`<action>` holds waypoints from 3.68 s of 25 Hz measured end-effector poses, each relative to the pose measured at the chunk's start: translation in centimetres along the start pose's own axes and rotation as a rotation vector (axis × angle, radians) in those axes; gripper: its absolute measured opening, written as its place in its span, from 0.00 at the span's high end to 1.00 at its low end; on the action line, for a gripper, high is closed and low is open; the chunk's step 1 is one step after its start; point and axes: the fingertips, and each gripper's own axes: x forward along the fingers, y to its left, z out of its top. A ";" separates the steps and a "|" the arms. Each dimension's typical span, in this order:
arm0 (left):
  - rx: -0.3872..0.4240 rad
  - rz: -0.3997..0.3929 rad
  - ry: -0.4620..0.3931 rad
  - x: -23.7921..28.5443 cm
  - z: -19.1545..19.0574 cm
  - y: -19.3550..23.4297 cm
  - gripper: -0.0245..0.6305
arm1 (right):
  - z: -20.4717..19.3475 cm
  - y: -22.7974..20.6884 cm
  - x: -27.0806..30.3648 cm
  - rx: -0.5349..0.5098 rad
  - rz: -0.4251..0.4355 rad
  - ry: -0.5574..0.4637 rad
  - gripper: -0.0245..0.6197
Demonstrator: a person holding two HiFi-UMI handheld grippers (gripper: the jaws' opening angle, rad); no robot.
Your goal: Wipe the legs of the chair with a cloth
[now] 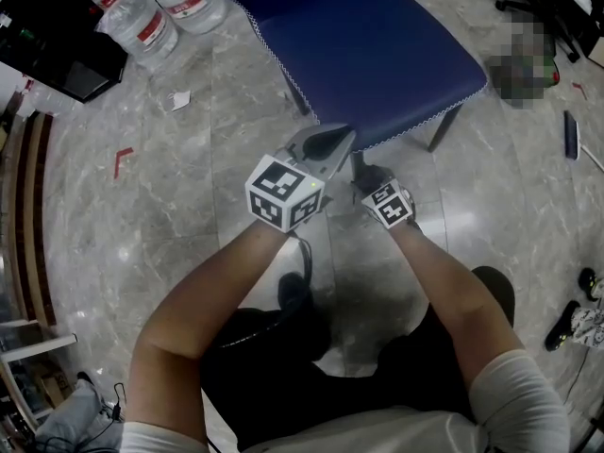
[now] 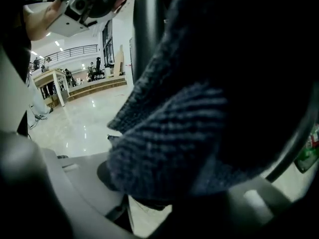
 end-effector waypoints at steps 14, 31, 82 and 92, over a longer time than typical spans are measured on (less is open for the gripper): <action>-0.012 0.020 -0.013 0.2 0.1 0.6 0.95 | 13.6 0.6 -9.6 -0.090 0.017 -0.409 0.68; -0.009 -0.001 0.012 0.2 -0.1 0.7 0.95 | -0.3 0.1 0.5 0.064 0.057 -0.005 0.68; 0.052 0.062 0.026 0.8 0.0 0.8 0.95 | -3.3 -0.2 2.7 0.131 0.033 0.098 0.68; 0.112 0.083 -0.001 0.7 0.1 0.9 0.95 | 11.7 0.5 -7.5 -0.006 0.016 -0.291 0.69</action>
